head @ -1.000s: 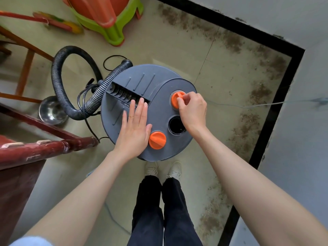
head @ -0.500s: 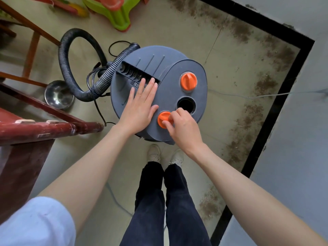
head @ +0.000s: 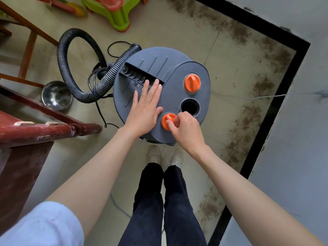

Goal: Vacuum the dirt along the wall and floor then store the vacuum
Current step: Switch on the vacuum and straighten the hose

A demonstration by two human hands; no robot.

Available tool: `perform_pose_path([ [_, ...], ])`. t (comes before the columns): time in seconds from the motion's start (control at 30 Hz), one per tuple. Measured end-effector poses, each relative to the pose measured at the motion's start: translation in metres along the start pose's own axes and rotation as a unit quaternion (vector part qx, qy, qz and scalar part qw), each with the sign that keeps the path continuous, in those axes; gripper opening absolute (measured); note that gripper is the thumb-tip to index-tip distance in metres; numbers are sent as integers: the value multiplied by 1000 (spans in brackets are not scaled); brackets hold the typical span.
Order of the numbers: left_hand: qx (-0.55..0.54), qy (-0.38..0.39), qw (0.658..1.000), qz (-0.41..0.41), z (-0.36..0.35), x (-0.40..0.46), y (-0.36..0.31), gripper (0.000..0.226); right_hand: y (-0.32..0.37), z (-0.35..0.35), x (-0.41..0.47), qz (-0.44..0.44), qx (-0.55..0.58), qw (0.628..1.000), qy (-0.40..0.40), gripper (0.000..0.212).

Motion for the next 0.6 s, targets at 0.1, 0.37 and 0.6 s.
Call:
perform_pose_path([
  [0.1,3,10,1000,5,1,-1,1,63,0,1,0,-19,-20,999,31,29],
  [0.37,-137,-13,990,-26,27,-9,14,50,30,34,22,61,-59,993,-76,25],
  [0.6,-205,-99,967,118,44,-14,116,44,89,16,73,176,-135,974,-50,36],
])
Point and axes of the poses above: each hand's wrist, its own x-axis towards the middle knuckle, its own z-axis out of the back of the hand, y = z × x, the point moved 6 cm from there along x, towards the middle knuckle, and after that the axes turned 5 degrees about y, right-handed, at the moved point
